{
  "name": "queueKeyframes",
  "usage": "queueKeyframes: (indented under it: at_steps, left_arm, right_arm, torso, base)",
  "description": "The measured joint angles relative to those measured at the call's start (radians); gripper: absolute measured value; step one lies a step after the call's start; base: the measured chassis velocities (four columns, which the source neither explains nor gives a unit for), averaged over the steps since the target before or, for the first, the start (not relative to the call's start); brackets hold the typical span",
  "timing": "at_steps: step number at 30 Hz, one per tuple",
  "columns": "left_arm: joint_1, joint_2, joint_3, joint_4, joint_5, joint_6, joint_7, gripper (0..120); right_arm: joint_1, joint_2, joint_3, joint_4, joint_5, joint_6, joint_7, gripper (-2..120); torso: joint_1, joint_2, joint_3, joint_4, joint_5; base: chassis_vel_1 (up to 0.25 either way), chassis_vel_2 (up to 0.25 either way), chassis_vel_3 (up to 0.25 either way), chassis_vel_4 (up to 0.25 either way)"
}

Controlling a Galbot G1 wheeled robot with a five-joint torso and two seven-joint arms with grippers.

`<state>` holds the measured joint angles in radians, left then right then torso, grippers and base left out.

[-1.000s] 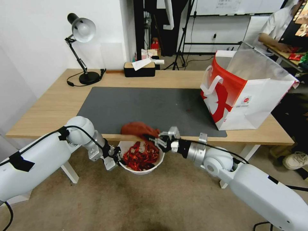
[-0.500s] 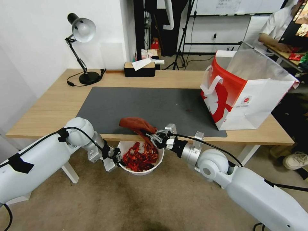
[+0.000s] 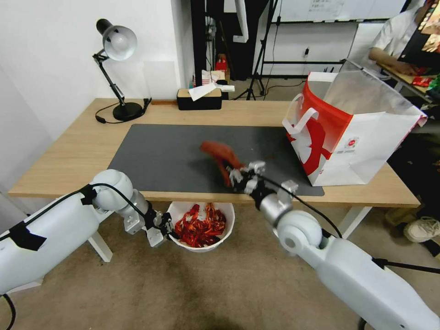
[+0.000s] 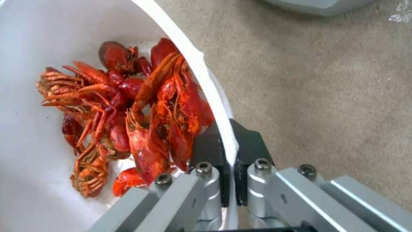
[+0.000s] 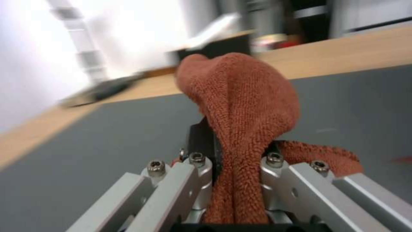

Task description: Sweep shrimp from table into container with towel, then put container into takeout bag.

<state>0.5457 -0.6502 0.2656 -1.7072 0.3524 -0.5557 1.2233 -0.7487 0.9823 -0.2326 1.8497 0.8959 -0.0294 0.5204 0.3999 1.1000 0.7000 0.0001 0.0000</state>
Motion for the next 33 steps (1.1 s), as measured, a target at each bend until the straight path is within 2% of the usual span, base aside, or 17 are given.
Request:
queueKeyframes:
  at_steps: [1, 3, 6, 7, 9, 11, 12, 14, 15, 18, 20, 21, 24, 26, 27, 31, 33]
  left_arm:
    - [0.0, 0.0, 0.0, 0.0, 0.0, 0.0, 0.0, 0]
    - [0.015, 0.005, -0.011, -0.003, 0.002, 0.0, 0.001, 0]
    - [0.019, 0.006, -0.014, -0.003, 0.003, 0.0, 0.001, 0]
    - [0.025, 0.007, -0.017, -0.004, 0.004, -0.001, 0.001, 0]
    - [0.027, 0.008, -0.018, -0.004, 0.004, -0.001, 0.001, 0]
    - [0.026, 0.009, -0.019, -0.006, 0.004, -0.001, 0.002, 0]
    - [0.026, 0.009, -0.019, -0.006, 0.004, -0.001, 0.002, 0]
    - [0.022, 0.012, -0.019, -0.008, 0.003, -0.001, 0.003, 0]
    - [0.022, 0.012, -0.019, -0.008, 0.003, -0.001, 0.003, 0]
    - [0.021, 0.012, -0.019, -0.007, 0.002, -0.001, 0.003, 0]
    - [0.023, 0.012, -0.019, -0.008, 0.002, -0.001, 0.003, 0]
    - [0.023, 0.012, -0.019, -0.008, 0.002, -0.001, 0.003, 0]
    - [0.024, 0.011, -0.019, -0.008, 0.002, -0.001, 0.004, 0]
    - [0.024, 0.011, -0.018, -0.007, 0.002, -0.001, 0.004, 0]
    - [0.024, 0.011, -0.018, -0.008, 0.002, 0.0, 0.004, 0]
    - [0.024, 0.012, -0.018, -0.008, 0.002, 0.0, 0.004, 0]
    - [0.024, 0.012, -0.018, -0.008, 0.002, 0.0, 0.004, 0]
  right_arm:
    - [0.0, 0.0, 0.0, 0.0, 0.0, 0.0, 0.0, 6]
    - [0.032, 0.025, -0.013, -0.03, -0.035, -0.042, 0.117, 8]
    - [0.038, 0.029, -0.017, -0.037, -0.041, -0.05, 0.133, 11]
    - [0.053, 0.037, -0.025, -0.047, -0.049, -0.062, 0.156, 21]
    - [0.062, 0.04, -0.028, -0.051, -0.05, -0.074, 0.168, 25]
    - [0.082, 0.04, -0.032, -0.056, -0.035, -0.105, 0.188, 36]
    - [0.082, 0.04, -0.032, -0.056, -0.035, -0.105, 0.188, 36]
    - [0.098, 0.033, -0.037, -0.055, 0.006, -0.135, 0.203, 48]
    - [0.098, 0.033, -0.037, -0.055, 0.006, -0.135, 0.203, 48]
    - [0.104, 0.025, -0.043, -0.055, 0.01, -0.157, 0.207, 58]
    - [0.107, 0.018, -0.051, -0.051, 0.011, -0.188, 0.213, 70]
    - [0.107, 0.018, -0.051, -0.051, 0.011, -0.188, 0.213, 70]
    - [0.108, 0.012, -0.055, -0.045, 0.013, -0.2, 0.222, 85]
    - [0.108, 0.01, -0.055, -0.042, 0.014, -0.2, 0.225, 88]
    - [0.103, 0.007, -0.055, -0.039, 0.014, -0.196, 0.226, 95]
    - [0.09, 0.003, -0.05, -0.034, -0.004, -0.171, 0.225, 99]
    - [0.066, -0.005, -0.034, -0.024, -0.06, -0.118, 0.207, 100]
  torso:
    - [0.0, 0.0, 0.0, 0.0, 0.0]
    - [0.0, 0.0, 0.0, 0.0, 0.0]
    - [0.0, 0.0, 0.0, 0.0, 0.0]
    - [0.0, 0.0, 0.0, -0.0001, 0.0]
    - [0.0, 0.0, 0.0, -0.0001, 0.0]
    - [0.0, 0.0, 0.0, -0.0001, -0.0001]
    - [0.0, 0.0, 0.0, -0.0001, -0.0001]
    - [0.0, 0.0, 0.0, -0.0002, 0.0001]
    - [0.0, 0.0, 0.0, -0.0002, 0.0001]
    - [0.0, 0.0, 0.0, -0.0002, 0.0]
    - [0.0, 0.0, 0.0, -0.0002, 0.0001]
    - [0.0, 0.0, 0.0, -0.0002, 0.0001]
    - [0.0, 0.0, 0.0, -0.0001, 0.0001]
    - [0.0, 0.0, 0.0, -0.0001, 0.0]
    - [0.0, 0.0, 0.0, -0.0001, 0.0]
    - [0.0, 0.0, 0.0, -0.0002, 0.0001]
    - [0.0, 0.0, 0.0, 0.0, 0.0001]
  base:
    - [0.0, 0.0, 0.0, 0.0]
    - [0.0, 0.0, 0.0, 0.0]
    - [0.0, 0.0, 0.0, 0.0]
    - [0.0, 0.0, 0.0, 0.0]
    - [0.0, 0.0, 0.0, 0.0]
    - [0.0, 0.0, 0.0, 0.0]
    - [0.0, 0.0, 0.0, 0.0]
    - [0.0, 0.0, 0.0, 0.0]
    - [0.0, 0.0, 0.0, 0.0]
    - [0.0, 0.0, 0.0, 0.0]
    - [0.0, 0.0, 0.0, 0.0]
    - [0.0, 0.0, 0.0, 0.0]
    - [0.0, 0.0, 0.0, 0.0]
    - [0.0, 0.0, 0.0, 0.0]
    - [0.0, 0.0, 0.0, 0.0]
    - [0.0, 0.0, 0.0, 0.0]
    - [0.0, 0.0, 0.0, 0.0]
